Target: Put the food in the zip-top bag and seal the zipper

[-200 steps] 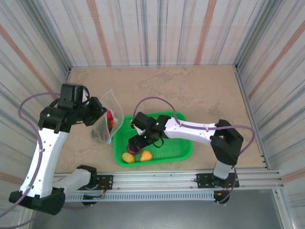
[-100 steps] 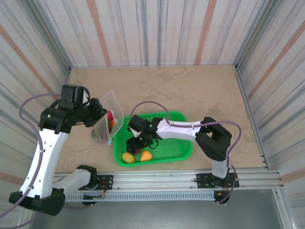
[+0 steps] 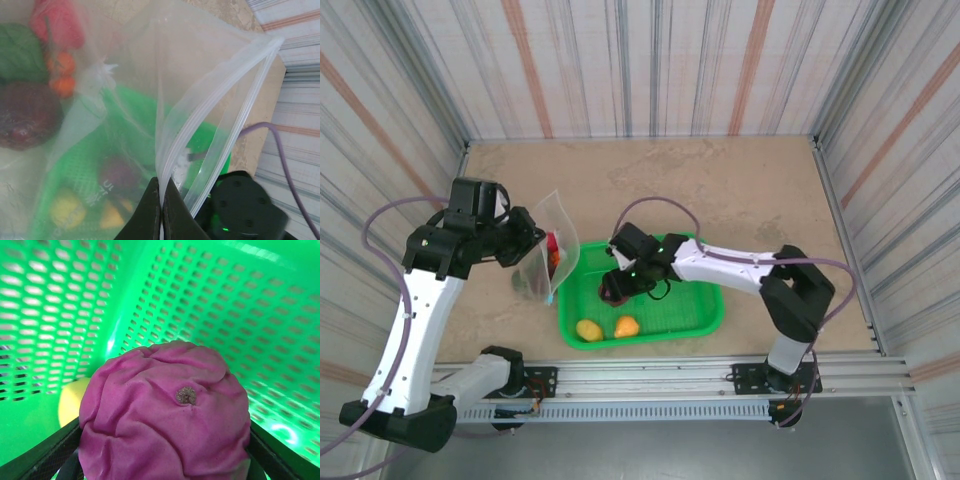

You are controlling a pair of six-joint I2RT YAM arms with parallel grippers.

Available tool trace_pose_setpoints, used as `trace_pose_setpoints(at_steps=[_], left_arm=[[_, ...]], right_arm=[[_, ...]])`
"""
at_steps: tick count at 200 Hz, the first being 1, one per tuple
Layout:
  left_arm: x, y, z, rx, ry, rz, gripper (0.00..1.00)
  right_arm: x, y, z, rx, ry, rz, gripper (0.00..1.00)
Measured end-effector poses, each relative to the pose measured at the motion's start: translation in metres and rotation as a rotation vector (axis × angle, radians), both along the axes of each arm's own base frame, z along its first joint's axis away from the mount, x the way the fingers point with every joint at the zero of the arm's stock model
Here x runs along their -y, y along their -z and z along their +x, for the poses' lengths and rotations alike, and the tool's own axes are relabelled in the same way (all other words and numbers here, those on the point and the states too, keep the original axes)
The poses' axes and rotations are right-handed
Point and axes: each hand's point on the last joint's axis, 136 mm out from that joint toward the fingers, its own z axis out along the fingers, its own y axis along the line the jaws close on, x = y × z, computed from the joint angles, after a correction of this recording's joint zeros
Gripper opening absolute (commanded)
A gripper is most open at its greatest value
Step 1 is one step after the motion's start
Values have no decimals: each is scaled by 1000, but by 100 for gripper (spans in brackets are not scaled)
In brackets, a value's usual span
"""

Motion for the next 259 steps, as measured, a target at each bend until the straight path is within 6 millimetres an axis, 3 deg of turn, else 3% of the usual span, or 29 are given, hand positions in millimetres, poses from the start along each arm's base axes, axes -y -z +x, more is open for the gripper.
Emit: trace_pose_setpoints(at_steps=[61, 92, 117, 147, 187, 226, 259], left_arm=[[17, 11, 13, -37, 42, -65, 0], [21, 12, 18, -43, 53, -77, 0], [22, 7, 20, -35, 56, -81, 0], [22, 1, 21, -19, 55, -83, 0], [21, -7, 23, 2, 49, -79, 0], [13, -27, 25, 54, 26, -49, 0], [12, -37, 25, 87, 30, -43, 0]], right_arm=[[38, -136, 30, 197, 127, 229, 59], [21, -201, 31, 224, 113, 408, 60], [-4, -230, 31, 196, 90, 526, 61], [-36, -237, 35, 148, 66, 594, 61], [-64, -219, 40, 57, 40, 615, 61], [-64, -201, 48, 57, 91, 559, 62], [-57, -174, 54, 100, 158, 394, 63]])
